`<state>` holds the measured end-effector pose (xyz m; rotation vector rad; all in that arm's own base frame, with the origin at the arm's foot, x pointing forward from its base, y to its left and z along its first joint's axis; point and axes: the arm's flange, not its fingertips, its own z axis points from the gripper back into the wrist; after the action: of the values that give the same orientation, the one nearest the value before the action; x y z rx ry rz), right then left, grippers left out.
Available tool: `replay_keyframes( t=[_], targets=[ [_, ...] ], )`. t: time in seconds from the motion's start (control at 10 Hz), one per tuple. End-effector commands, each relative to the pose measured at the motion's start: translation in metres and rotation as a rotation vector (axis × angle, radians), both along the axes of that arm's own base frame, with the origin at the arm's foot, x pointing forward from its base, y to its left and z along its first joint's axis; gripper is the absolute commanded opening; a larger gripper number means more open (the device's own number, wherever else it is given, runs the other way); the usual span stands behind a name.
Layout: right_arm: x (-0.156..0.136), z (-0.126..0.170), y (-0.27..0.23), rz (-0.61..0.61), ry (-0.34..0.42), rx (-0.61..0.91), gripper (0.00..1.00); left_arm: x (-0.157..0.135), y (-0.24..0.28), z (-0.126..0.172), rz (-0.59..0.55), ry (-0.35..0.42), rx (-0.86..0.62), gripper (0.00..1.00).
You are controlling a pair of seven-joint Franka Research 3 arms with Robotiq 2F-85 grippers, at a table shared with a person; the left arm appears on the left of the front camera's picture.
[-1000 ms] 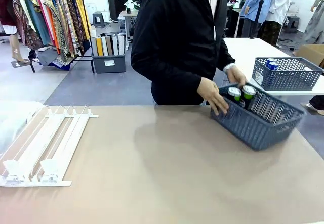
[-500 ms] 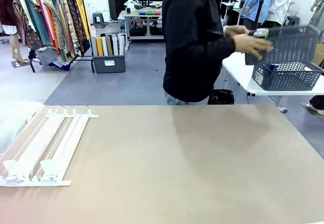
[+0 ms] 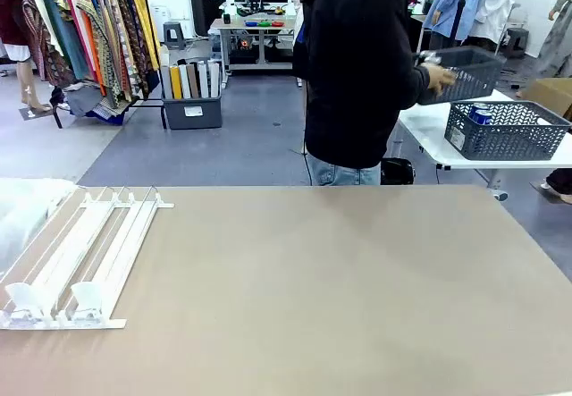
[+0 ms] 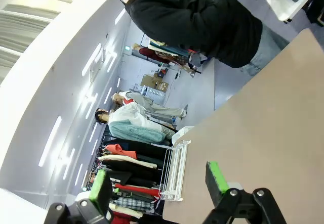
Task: Retrieve and store the cans from the dispenser.
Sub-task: Pick up one can from the Automatic Can Dispenser and place it in the middle of the table.
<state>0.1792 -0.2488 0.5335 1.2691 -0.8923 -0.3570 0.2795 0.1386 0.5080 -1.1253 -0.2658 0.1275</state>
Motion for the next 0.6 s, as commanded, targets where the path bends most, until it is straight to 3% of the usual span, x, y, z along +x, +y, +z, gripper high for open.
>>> replay_keyframes(
  t=[0.0, 0.5],
  targets=[
    [0.0023, 0.0024, 0.0007, 0.0, -0.038, -0.002, 1.0, -0.0021, 0.0017, -0.0017, -0.015, -0.013, 0.0, 1.0],
    [0.0023, 0.0024, 0.0007, 0.0, -0.038, -0.002, 1.0, -0.0021, 0.0017, -0.0017, -0.015, -0.013, 0.0, 1.0]
  ],
)
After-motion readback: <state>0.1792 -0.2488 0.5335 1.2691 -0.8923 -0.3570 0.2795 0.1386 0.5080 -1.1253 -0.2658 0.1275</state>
